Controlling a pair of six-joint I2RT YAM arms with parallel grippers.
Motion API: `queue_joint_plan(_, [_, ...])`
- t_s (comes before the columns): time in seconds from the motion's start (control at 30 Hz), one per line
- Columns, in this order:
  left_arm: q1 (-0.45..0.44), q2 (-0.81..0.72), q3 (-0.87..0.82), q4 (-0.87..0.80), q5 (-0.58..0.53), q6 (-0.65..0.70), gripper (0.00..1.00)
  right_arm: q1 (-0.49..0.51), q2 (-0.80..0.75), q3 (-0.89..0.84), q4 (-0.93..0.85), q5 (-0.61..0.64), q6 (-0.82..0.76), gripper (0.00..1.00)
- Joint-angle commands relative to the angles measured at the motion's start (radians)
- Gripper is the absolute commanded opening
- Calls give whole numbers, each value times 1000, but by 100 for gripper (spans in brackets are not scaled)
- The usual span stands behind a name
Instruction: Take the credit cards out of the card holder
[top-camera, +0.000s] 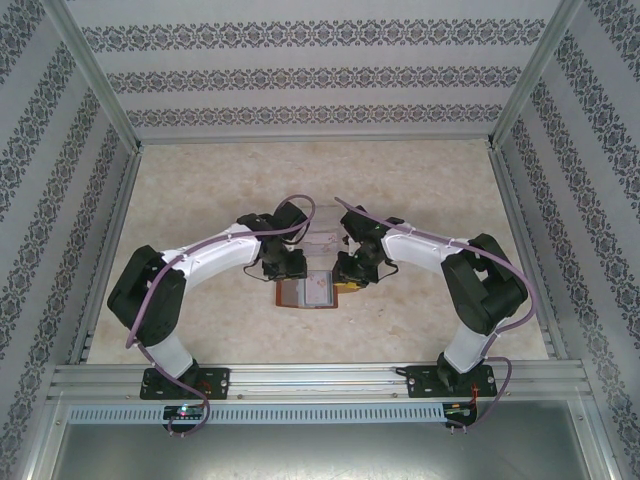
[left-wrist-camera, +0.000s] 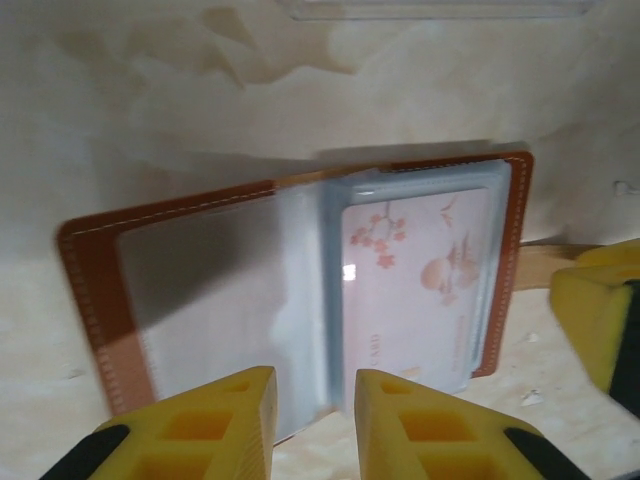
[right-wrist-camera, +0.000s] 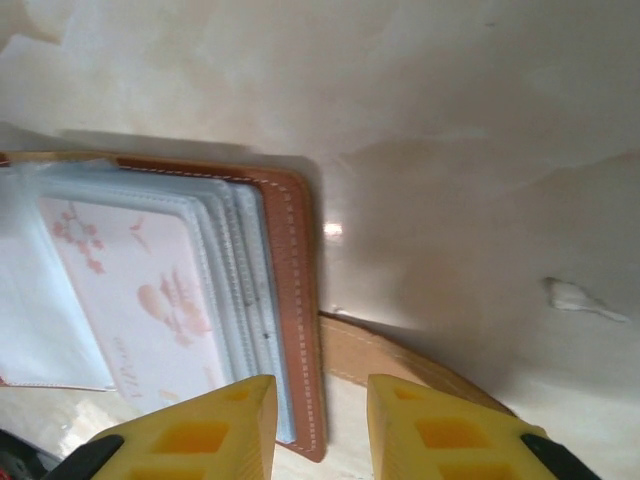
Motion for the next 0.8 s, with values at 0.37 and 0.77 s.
queue_joint_plan(0.37, [51,-4,-121,214,125,-97,25,39,72,63,12,-21,22,36])
queue_joint_plan(0.77, [52,15,-134,237,155,-98,26,53,89,77,12,-17,23,36])
